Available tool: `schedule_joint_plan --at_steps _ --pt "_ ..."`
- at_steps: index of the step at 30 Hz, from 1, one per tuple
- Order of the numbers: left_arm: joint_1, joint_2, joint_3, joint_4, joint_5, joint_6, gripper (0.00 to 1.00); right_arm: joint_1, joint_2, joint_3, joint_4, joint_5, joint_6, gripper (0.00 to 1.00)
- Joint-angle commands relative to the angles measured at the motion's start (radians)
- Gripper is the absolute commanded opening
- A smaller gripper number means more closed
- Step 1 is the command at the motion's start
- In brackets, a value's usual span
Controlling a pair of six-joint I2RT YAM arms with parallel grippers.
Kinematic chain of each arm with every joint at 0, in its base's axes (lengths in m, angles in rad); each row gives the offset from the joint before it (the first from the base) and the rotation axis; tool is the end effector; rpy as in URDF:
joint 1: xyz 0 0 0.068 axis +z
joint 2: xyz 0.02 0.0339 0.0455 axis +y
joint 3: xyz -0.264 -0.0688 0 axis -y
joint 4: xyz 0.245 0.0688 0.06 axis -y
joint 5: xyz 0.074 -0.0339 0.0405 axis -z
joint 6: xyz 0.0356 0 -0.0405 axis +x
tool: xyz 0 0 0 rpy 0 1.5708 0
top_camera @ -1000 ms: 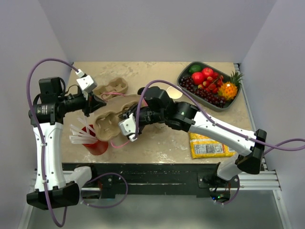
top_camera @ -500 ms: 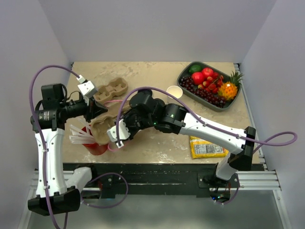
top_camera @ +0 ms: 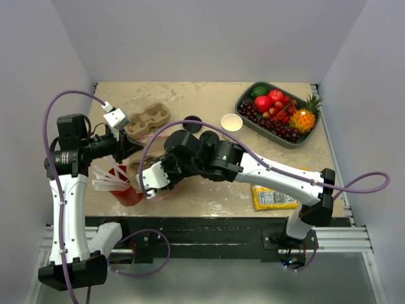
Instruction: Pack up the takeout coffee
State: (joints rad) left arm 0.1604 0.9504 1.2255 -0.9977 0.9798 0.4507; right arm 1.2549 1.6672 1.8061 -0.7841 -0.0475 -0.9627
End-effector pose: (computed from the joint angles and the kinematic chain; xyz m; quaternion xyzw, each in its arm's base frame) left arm 0.1591 -0.0042 0.3905 0.3079 0.7677 -0.2998 0.4753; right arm 0.1125 0.3496 0.4037 -0.8055 0.3892 0.0860 0.4385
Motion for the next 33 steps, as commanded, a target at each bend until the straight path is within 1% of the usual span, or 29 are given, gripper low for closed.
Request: schedule_joint_plan --at_steps 1,8,14,19,23,29,33 --pt "-0.005 -0.006 -0.009 0.048 0.002 -0.04 0.0 0.001 -0.058 -0.005 -0.023 0.046 0.058 0.0" --pt "-0.005 -0.013 -0.011 0.054 -0.004 -0.061 0.0 0.001 -0.041 0.007 -0.06 0.092 0.055 0.0" --pt "-0.005 -0.024 -0.011 0.039 0.059 -0.046 0.0 0.0 -0.032 0.015 -0.083 0.078 0.057 0.0" --pt "-0.005 -0.016 -0.001 0.011 0.12 -0.02 0.0 0.0 -0.004 0.042 -0.086 0.118 0.076 0.0" --pt "-0.004 -0.002 -0.003 -0.008 0.132 -0.02 0.0 0.0 0.005 0.033 -0.049 0.135 0.044 0.0" --pt "-0.004 0.025 -0.004 -0.007 0.14 -0.058 0.0 0.001 0.02 0.027 -0.011 0.126 -0.025 0.0" --pt "-0.005 0.045 0.0 -0.015 0.146 -0.073 0.0 0.0 0.013 0.032 0.009 0.089 -0.079 0.0"
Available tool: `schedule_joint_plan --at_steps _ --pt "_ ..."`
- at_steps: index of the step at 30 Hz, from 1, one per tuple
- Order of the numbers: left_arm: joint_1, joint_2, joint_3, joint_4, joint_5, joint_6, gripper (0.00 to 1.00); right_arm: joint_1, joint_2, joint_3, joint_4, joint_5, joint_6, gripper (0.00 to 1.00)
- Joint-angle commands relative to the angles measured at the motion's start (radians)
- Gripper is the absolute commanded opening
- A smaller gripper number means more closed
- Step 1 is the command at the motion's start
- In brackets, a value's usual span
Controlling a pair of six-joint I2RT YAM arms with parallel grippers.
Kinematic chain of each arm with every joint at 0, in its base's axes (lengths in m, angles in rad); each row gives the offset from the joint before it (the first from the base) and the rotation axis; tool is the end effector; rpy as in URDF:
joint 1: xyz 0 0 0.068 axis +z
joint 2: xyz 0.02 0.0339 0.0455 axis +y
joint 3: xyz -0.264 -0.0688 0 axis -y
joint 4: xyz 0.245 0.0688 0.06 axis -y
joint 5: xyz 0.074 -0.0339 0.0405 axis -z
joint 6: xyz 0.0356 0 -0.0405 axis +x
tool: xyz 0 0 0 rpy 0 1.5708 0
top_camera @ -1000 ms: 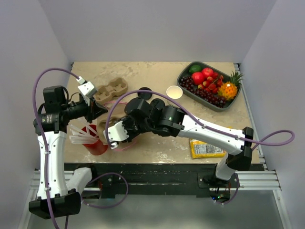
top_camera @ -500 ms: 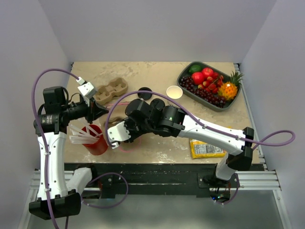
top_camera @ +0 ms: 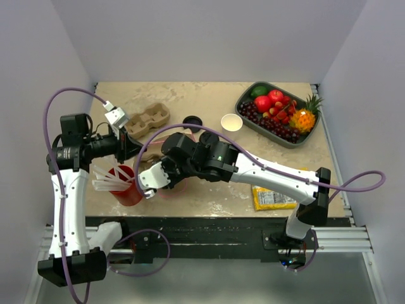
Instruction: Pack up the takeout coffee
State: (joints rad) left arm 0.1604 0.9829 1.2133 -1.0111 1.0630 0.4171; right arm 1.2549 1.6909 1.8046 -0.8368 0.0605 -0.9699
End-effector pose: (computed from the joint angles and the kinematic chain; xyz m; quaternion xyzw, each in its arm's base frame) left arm 0.1661 -0.0046 0.3833 0.2953 0.7641 -0.3540 0.4512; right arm 0.1171 0.3514 0.3905 -0.8115 0.4143 0.0311 0.4108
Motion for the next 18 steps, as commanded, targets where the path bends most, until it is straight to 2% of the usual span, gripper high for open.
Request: schedule_joint_plan --at_steps 1,6,16,18 --pt "-0.005 0.014 0.014 0.0 0.064 -0.041 0.0 0.0 -0.013 0.03 0.064 -0.037 -0.081 0.0" --pt "-0.004 0.046 0.032 -0.003 0.068 -0.063 0.0 0.0 -0.025 0.03 0.047 -0.1 -0.107 0.0" --pt "-0.004 0.095 0.069 -0.056 0.08 -0.023 0.0 -0.005 -0.04 -0.01 0.064 -0.122 -0.067 0.0" --pt "-0.005 0.102 0.075 -0.067 0.091 0.0 0.0 -0.021 -0.065 -0.016 0.082 -0.18 -0.052 0.0"
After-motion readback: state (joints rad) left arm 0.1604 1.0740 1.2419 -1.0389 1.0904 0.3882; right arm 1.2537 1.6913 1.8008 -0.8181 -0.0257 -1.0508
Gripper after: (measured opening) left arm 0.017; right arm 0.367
